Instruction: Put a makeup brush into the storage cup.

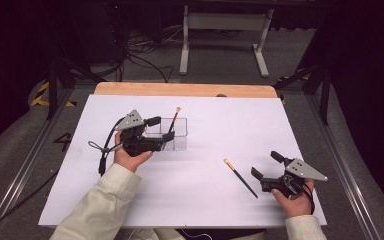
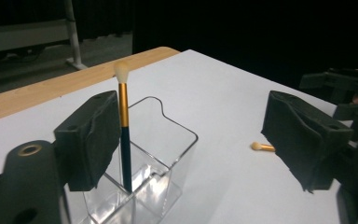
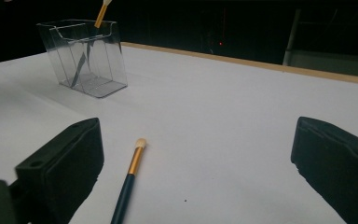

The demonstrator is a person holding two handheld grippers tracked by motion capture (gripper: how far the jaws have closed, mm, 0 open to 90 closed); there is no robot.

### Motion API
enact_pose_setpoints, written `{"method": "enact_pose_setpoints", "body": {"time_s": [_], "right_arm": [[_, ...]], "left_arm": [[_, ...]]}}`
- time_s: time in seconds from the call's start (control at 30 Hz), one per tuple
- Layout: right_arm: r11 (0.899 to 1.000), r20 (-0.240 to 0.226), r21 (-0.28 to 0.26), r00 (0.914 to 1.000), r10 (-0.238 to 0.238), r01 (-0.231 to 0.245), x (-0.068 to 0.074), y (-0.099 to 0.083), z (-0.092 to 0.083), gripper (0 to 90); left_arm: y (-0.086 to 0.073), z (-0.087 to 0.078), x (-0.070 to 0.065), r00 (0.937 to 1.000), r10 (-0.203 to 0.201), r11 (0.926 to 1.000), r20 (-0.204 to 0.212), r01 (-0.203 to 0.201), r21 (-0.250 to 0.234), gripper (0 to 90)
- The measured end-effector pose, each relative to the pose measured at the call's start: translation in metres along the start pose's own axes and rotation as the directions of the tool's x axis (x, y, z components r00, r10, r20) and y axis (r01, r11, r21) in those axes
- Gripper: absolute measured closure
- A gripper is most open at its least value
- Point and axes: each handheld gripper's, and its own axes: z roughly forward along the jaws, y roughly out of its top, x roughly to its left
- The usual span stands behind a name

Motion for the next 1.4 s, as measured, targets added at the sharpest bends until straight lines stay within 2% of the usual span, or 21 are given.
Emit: {"method": "enact_pose_setpoints", "body": {"time_s": [0.1,0.2,0.33,0.43,0.77,0.9,1.03,1.13,1.23,1.4], "right_arm": [[1.000,0.002,-0.016,1.0000,-0.001,0.001,0.001,0.006,-0.003,2.6],[1.000,0.002,-0.031,1.0000,-0.001,0.001,0.002,0.011,-0.006,2.4],[0.999,-0.001,-0.031,1.0000,-0.010,0.010,0.004,0.019,-0.009,2.5],[0.999,-0.009,-0.030,0.9999,-0.011,0.011,0.007,0.025,-0.011,2.7],[1.000,-0.023,-0.015,0.9995,-0.022,0.022,0.014,0.040,-0.013,3.1],[0.999,-0.011,-0.006,0.9994,-0.031,0.031,0.016,0.049,-0.013,4.3],[0.999,-0.019,0.005,0.9989,-0.043,0.043,0.017,0.058,-0.011,5.9],[0.999,-0.016,-0.008,0.9987,-0.049,0.049,0.018,0.062,-0.010,7.3],[0.998,-0.024,0.019,0.9983,-0.053,0.054,0.020,0.067,-0.004,7.4],[0.996,-0.056,0.067,0.9969,-0.055,0.059,0.023,0.072,0.003,11.0]], "left_arm": [[-0.001,-0.010,-0.003,0.9999,0.012,0.9999,-0.001,-0.012,-0.005,17.9],[-0.003,-0.019,-0.004,1.0000,0.005,1.0000,0.004,-0.005,-0.004,17.5],[-0.004,-0.028,-0.004,0.9999,-0.008,1.0000,0.014,0.008,-0.004,17.5],[-0.006,-0.033,-0.005,0.9999,-0.001,1.0000,0.014,0.001,-0.001,17.1],[-0.018,-0.055,-0.008,0.9992,0.033,0.9990,-0.022,-0.033,0.031,15.3],[-0.023,-0.063,-0.007,0.9994,0.023,0.9991,-0.027,-0.023,0.036,15.1],[-0.029,-0.069,-0.007,0.9991,0.026,0.9987,-0.034,-0.025,0.045,14.9],[-0.035,-0.074,-0.005,0.9988,0.024,0.9985,-0.043,-0.022,0.051,14.8],[-0.041,-0.079,-0.005,0.9987,0.011,0.9983,-0.050,-0.008,0.057,14.2],[-0.047,-0.085,-0.006,0.9975,0.025,0.9973,-0.067,-0.021,0.070,14.0]]}}
